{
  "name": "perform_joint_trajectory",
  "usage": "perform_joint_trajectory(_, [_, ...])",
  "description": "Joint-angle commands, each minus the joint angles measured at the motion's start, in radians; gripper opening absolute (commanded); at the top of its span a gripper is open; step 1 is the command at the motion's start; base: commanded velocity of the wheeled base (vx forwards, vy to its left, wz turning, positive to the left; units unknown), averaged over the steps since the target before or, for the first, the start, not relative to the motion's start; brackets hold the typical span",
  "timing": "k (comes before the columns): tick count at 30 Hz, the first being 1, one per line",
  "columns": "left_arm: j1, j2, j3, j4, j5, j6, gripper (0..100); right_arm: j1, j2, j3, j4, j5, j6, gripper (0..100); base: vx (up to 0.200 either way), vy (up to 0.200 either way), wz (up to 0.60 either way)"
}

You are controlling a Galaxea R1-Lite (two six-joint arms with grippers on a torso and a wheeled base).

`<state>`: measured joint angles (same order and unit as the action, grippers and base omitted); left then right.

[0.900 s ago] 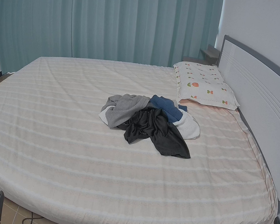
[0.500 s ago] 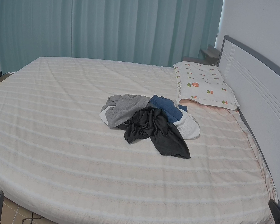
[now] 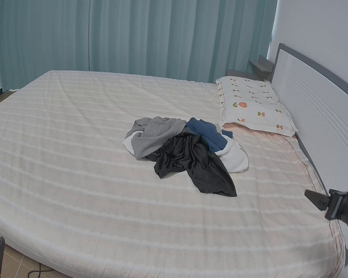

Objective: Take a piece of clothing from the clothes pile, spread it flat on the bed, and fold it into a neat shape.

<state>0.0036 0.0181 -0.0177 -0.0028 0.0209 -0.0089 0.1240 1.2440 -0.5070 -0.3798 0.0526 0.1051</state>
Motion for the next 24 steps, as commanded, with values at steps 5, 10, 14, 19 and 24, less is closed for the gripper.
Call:
perform_joint_trajectory(5, [0.001, -0.018, 0.018, 0.0, 0.001, 0.0, 100, 0.157, 1.151, -0.846, -0.139, -0.197, 0.426, 100, 0.0, 0.0, 0.0])
perform_joint_trajectory(10, [-0.001, -0.018, 0.018, 0.0, 0.001, 0.0, 100, 0.163, 1.285, -1.056, 0.015, -0.195, 0.611, 100, 0.0, 0.0, 0.0])
perform_joint_trajectory(14, [-0.001, -0.018, 0.018, 0.0, 0.001, 0.0, 100, 0.184, 1.353, -1.121, 0.047, -0.197, 0.645, 100, 0.0, 0.0, 0.0])
perform_joint_trajectory(19, [0.001, -0.018, 0.018, 0.0, 0.001, 0.0, 100, 0.19, 1.385, -1.142, 0.047, -0.197, 0.645, 100, 0.0, 0.0, 0.0])
perform_joint_trajectory(24, [0.001, -0.018, 0.018, 0.0, 0.001, 0.0, 100, 0.183, 1.382, -1.139, 0.045, -0.2, 0.645, 100, 0.0, 0.0, 0.0])
